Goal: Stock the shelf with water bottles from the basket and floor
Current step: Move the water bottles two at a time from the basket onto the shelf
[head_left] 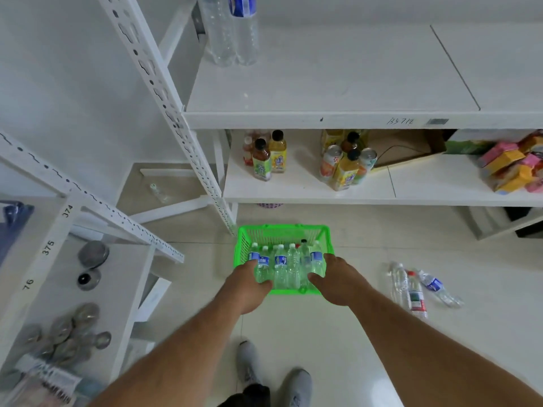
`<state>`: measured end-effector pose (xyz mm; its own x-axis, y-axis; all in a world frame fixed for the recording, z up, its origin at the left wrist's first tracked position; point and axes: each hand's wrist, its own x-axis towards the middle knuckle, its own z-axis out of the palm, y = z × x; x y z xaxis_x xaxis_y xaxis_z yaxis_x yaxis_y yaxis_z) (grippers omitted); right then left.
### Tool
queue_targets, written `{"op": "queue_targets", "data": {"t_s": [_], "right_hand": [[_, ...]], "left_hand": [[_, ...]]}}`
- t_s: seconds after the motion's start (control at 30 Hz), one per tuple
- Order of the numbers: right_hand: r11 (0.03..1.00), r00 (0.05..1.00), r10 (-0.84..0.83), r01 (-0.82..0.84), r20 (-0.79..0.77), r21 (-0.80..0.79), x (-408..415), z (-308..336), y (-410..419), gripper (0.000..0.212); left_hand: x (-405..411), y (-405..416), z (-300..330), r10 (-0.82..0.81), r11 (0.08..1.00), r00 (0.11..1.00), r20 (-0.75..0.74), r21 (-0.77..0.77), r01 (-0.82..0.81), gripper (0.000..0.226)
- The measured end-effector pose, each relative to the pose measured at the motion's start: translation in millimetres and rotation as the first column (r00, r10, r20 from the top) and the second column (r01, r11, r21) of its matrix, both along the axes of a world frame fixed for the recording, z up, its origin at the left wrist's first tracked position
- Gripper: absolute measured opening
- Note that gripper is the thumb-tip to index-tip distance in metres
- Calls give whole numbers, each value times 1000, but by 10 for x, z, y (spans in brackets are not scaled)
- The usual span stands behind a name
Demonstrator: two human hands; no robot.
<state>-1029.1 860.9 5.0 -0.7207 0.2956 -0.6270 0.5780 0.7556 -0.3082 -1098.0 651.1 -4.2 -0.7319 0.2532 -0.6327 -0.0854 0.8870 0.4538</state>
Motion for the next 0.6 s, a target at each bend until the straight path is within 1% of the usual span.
{"op": "queue_targets", "data": {"t_s": [0.17, 0.3, 0.4, 0.6], "right_hand": [[998, 998, -33, 35, 56, -48, -201, -455, 112, 68], [994, 990, -79, 87, 115, -72, -480, -917, 184, 74], [976, 974, -157, 178, 163, -122, -701, -1355, 225, 79], [925, 928, -306, 343, 210, -167, -1183, -2471, 352, 77]], "left_hand": [[-109, 85, -489, 40, 999, 994, 99, -10, -39, 80], [-356, 147, -986, 68, 997, 985, 160, 11, -71, 81], [-596, 212, -1427, 87, 995, 976, 202, 20, -93, 81], [-1022, 374, -2404, 111, 993, 966, 235, 14, -118, 76]]}}
